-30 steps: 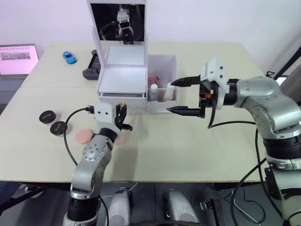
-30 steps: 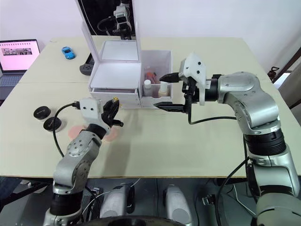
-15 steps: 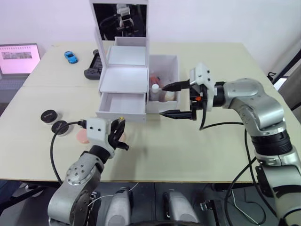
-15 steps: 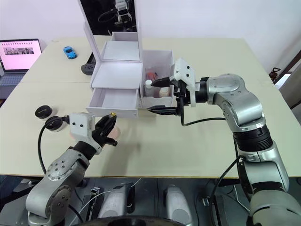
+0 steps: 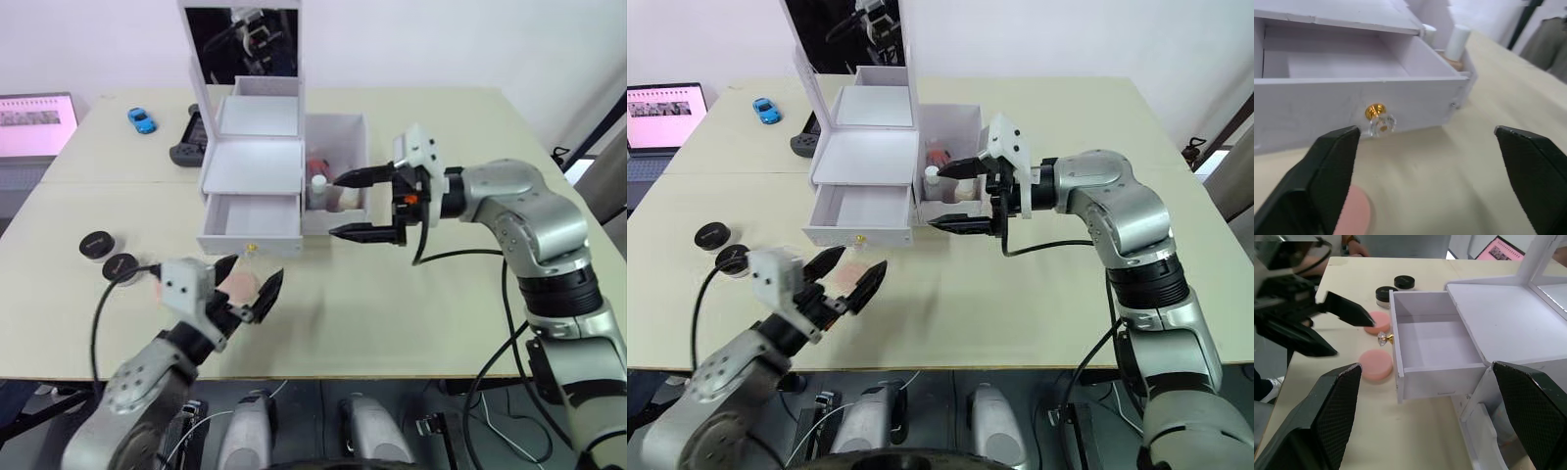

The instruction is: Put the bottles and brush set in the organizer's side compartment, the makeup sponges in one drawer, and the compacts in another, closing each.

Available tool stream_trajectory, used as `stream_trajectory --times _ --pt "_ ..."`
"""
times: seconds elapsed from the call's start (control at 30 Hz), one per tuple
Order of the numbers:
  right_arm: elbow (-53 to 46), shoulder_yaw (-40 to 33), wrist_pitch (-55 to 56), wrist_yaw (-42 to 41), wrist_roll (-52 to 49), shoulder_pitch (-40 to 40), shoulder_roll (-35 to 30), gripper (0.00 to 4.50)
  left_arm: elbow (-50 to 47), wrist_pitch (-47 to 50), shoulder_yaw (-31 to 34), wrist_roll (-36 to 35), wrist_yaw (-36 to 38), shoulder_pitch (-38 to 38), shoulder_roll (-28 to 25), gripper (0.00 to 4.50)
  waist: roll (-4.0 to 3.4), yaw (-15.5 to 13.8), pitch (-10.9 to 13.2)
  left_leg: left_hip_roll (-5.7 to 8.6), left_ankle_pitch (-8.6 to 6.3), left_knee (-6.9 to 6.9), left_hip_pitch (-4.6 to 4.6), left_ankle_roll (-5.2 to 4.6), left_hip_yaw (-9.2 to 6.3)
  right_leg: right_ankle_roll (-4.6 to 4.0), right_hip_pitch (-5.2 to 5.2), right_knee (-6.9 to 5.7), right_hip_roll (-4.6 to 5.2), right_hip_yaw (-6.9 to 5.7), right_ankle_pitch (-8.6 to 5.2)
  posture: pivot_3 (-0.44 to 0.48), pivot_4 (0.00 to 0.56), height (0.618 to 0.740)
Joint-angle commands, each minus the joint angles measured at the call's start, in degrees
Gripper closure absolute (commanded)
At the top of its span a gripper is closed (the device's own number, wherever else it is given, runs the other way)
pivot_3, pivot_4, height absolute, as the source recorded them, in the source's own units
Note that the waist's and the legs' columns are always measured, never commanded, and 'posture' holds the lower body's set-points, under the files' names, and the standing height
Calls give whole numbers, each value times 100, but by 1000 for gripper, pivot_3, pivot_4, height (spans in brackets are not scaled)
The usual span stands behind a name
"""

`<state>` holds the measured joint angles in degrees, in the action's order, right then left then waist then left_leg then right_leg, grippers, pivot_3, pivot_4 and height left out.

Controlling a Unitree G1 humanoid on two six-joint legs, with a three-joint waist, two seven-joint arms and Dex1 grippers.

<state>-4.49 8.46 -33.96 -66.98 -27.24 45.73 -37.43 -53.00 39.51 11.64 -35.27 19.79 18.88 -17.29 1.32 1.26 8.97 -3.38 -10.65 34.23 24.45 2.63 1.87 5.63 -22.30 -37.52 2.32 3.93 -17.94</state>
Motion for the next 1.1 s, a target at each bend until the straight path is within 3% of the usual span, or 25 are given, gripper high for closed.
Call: stream_trajectory --times 0.03,0.17,0.37,0.5,0.67,0.87,1.1 --pt "-44 -198 103 -149 -71 107 -94 0 -191 -331 701 -430 544 499 -357 86 -3 -6 2 -1 0 0 0 0 3 -8 0 1 2 0 -4 0 150 737" --pt "101 -263 250 -310 -26 57 -175 0 544 -906 1703 -387 1273 1135 -829 86 1 -14 4 -1 0 0 -1 0 6 -25 3 20 8 -2 -14 0 150 737" --pt "441 -1065 569 -405 -198 -430 -613 0 3343 -2176 3474 -26 2522 1523 -1551 86 10 -17 8 -1 -4 -9 0 -2 13 -30 -20 46 23 -4 -16 0 150 737" --pt "938 -1681 927 -317 -88 -1139 -965 0 5117 -2746 4000 180 2826 1143 -2191 86 18 -28 6 -13 -10 -10 0 -8 24 -34 -19 56 51 0 -17 0 150 737" --pt "1844 -2238 1576 -166 82 -1978 -1089 0 6754 -3087 4213 301 2873 308 -2965 86 30 -20 -1 -19 -20 -15 0 8 31 -44 -25 56 76 -1 -12 0 150 737" --pt "2600 -2414 2154 -82 244 -2368 -1104 0 7293 -3036 4135 291 3079 -152 -3411 86 24 116 1 -21 -11 -36 -2 -6 75 -42 -25 42 102 -2 -10 0 150 737" --pt "3090 -2597 2134 -186 34 -2086 -1007 0 6839 -2592 4303 -29 3306 151 -3115 86 21 263 1 -27 -11 -43 -9 -6 81 -39 -27 34 95 -1 -9 0 150 737"
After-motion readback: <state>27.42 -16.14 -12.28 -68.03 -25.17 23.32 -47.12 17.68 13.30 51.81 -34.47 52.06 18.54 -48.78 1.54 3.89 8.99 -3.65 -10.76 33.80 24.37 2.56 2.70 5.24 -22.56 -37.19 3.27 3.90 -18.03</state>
